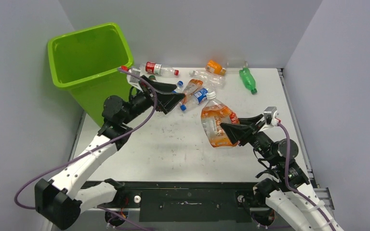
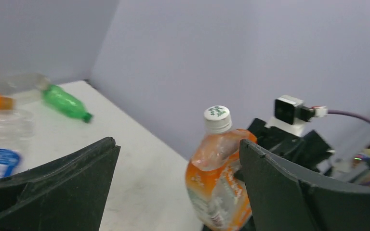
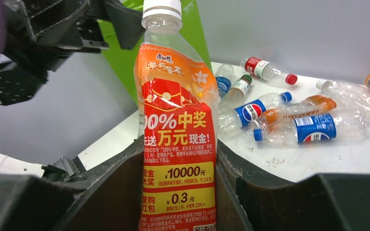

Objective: Put the plastic bottles in the bin
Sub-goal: Place the plastic bottle in the trash bin.

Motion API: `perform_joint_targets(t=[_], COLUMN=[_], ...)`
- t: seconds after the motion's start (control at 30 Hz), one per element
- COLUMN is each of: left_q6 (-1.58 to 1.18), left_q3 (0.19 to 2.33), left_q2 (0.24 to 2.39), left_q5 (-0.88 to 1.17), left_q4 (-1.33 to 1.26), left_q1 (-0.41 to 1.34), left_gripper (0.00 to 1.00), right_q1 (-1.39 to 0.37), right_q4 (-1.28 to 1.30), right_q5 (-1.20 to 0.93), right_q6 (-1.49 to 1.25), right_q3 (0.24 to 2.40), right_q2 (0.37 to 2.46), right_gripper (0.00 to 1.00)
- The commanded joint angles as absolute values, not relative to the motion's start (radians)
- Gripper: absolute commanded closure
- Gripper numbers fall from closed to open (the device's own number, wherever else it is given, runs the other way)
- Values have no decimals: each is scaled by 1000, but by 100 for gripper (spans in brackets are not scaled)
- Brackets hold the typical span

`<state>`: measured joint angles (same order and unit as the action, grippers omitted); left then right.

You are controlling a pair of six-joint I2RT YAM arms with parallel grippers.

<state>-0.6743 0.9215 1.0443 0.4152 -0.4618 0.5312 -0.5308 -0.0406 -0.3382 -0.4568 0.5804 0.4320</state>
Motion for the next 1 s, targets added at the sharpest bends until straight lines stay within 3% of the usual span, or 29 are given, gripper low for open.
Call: perform_joint_targets(t=[0.0,0.17,0.47,0.87,0.97], left_q6=[-1088,-937,-831,-706,-708], left_q3=[994,1083,1192,1242,1238], left_q2=[1159,1194,1248,1265,1267], left_q5=[634,575,460,310,327], left_q4=[-792,-605,-419,-270,-283], left_q1=[567,672,740,787,792], left_gripper=[4,0,26,25,36], right_q1=[-533,-535,-560,-628,-630], right_q4=[-200,-238,-284,-286,-281], right_q5=[-354,-360,-364,-319,-316], right_q6=[-459,-476,-497,-471,-470], right_q3=[581,569,554,559,556], right_q2=[436,456,492,506,506], right_gripper=[95,95,95,95,95])
